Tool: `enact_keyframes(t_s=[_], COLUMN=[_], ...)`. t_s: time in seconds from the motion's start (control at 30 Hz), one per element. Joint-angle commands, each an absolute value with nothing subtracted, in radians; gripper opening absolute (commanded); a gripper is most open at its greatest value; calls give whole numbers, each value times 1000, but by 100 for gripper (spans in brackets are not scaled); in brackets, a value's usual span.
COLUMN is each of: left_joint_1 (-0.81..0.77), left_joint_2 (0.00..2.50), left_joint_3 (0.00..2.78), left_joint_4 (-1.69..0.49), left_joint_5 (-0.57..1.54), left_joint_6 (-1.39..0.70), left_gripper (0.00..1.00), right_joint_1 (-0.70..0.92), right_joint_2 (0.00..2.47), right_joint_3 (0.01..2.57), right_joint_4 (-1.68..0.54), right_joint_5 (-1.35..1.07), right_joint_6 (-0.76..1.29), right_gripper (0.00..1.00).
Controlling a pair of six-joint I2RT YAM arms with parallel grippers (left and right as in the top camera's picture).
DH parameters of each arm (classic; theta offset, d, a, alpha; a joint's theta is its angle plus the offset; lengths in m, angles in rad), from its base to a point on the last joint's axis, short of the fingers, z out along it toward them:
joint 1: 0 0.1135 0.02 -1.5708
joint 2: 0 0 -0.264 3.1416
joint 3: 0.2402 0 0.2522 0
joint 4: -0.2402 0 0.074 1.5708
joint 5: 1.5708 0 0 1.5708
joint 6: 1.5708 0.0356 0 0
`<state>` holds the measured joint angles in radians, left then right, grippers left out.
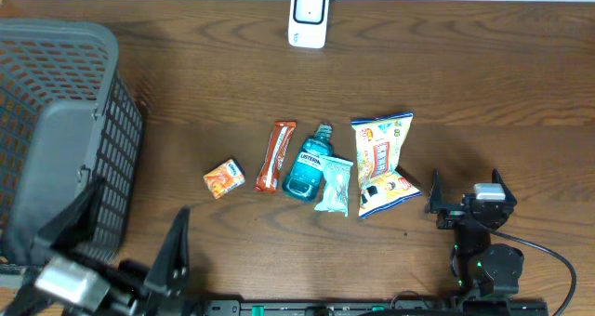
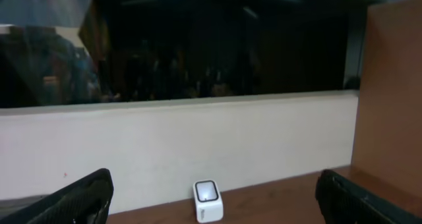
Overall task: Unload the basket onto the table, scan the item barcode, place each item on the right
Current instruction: 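Release the green packet and retract the left arm to rest, then reach the right gripper toward the yellow pack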
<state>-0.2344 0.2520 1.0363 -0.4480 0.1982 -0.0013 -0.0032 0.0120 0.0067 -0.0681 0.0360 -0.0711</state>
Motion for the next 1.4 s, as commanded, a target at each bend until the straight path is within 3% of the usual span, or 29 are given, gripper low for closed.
enact_keyframes(t_s=[0.0,0.47,0.77,1.23,1.37], left_joint_1=[-213,-190,-190,-190,-190], left_joint_2=[191,146,146,143,118], left_joint_3=[1032,1032,1033,1033,1033], left_joint_4=[-465,-356,-285,-284,-329], left_joint_5=[255,238,235,235,235], left_joint_6=[-51,-43,-44,-65,-65], left_gripper=[98,98,98,98,98], right_joint_1=[-1,-1,-1,0,0], right_joint_2=[8,8,13,13,13], right_joint_3=[6,6,6,6,6], right_joint_4=[-72,-70,-68,-49,-44], right_joint_5=[34,-74,-111,-334,-495], right_joint_6=[-83,-72,507,558,616], right_gripper=[99,99,99,99,99])
